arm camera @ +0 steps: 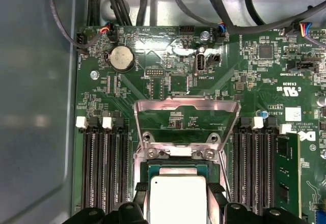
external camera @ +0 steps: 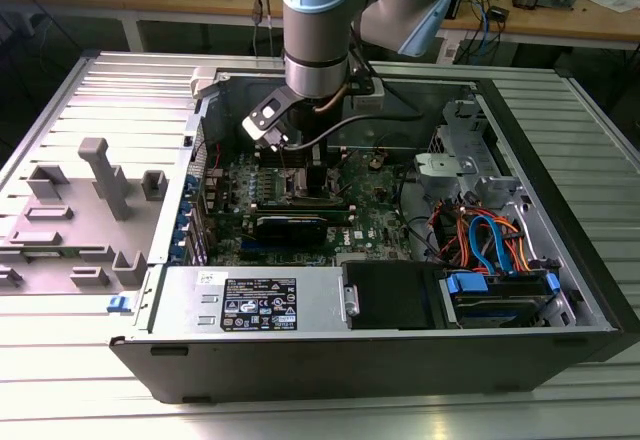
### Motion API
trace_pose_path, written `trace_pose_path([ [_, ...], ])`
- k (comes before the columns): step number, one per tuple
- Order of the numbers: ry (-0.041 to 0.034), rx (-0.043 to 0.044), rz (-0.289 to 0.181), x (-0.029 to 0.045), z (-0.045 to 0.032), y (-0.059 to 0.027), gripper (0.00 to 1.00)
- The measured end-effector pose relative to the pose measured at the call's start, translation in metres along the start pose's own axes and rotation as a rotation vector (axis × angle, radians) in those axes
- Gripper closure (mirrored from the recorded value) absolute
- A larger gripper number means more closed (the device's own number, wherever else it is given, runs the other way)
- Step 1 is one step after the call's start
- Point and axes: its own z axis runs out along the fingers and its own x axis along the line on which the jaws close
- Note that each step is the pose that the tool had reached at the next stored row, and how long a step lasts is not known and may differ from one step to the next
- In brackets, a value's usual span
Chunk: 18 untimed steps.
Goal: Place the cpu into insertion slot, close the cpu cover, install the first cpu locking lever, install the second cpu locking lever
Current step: 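Place the cpu into insertion slot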
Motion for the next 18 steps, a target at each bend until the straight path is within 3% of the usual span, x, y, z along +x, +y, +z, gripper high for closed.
trace_pose_path([
  [7, -0.0003, 0.0001, 0.004, 0.0, 0.005, -0.0004, 0.46],
  [18, -0.0023, 0.0001, 0.004, 0.0, 0.007, -0.0022, 0.46],
])
